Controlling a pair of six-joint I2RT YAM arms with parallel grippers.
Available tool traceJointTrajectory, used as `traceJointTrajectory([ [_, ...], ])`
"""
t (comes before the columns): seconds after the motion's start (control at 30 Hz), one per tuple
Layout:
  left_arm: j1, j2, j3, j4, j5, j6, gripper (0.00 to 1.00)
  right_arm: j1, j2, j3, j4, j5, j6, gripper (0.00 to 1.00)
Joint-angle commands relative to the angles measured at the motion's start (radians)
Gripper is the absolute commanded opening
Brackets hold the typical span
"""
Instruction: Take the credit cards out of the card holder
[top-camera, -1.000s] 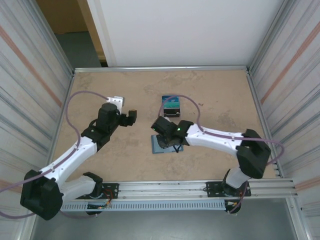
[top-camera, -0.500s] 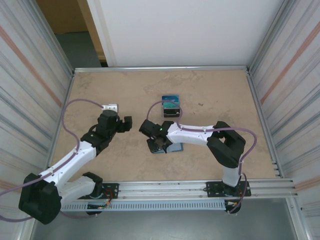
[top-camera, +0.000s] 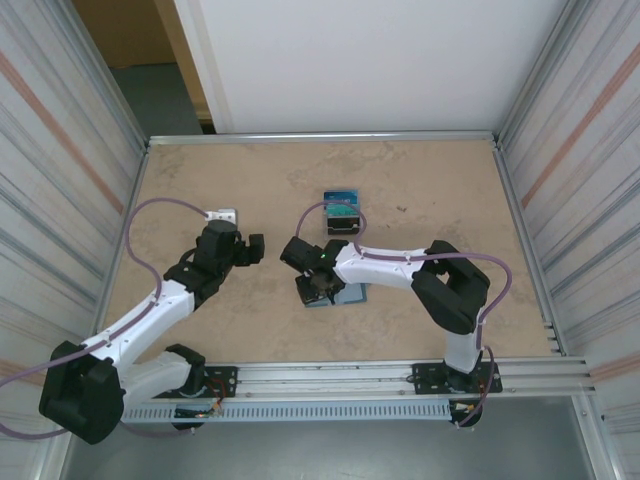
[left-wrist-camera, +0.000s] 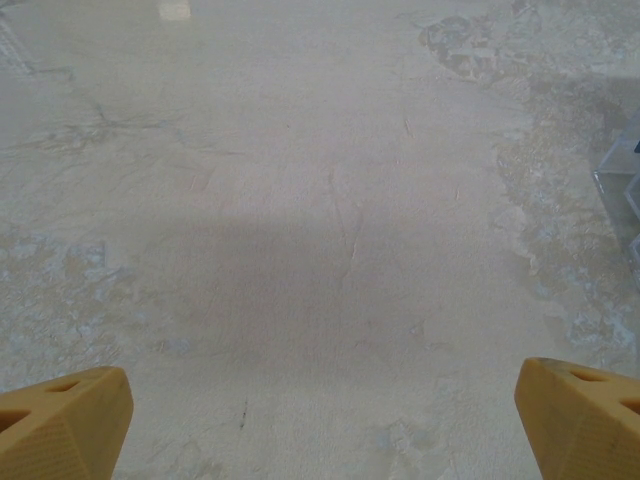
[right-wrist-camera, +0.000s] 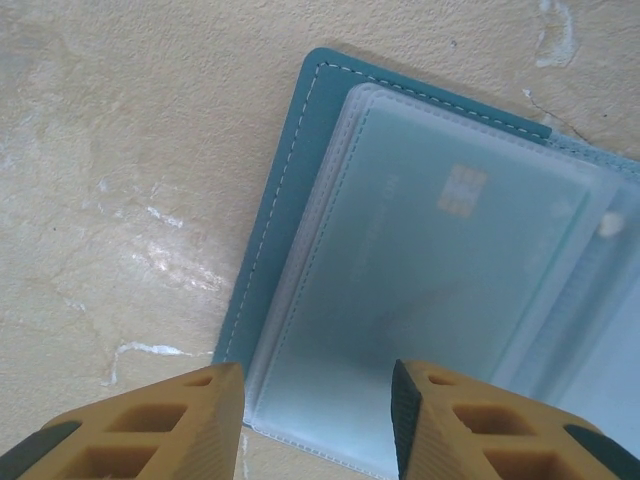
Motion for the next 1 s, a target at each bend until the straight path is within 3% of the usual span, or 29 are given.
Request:
traceJointTrajectory([
  [0.0,0.011,0.004,0.024,-0.012,-0.014,-0.007,0.99,-0.002,0.026,-0.011,-0.022,0.009,0.000,0.43],
  [0.23,0.012,0.008,0.029,-0.017,-0.012,-0.002,0.99,0.001,0.054,-0.013,-0.043,0.038,0.011,0.42],
  [0.53,0.013,0.004,0.040,-0.024,-0.016,0.006,0.99,0.001,0.067,-0.021,-0.040,0.053,0.028,0.32],
  [0.8,0.012,-0.026,0.041,-0.015,0.014,0.021,0.99,-0.015,-0.003,-0.047,-0.013,0.075,0.052,0.22],
  [0.97,0.010,-0.039,0.051,-0.011,0.039,0.026,0.99,-0.026,-0.048,-0.066,0.002,0.101,0.071,0.22],
])
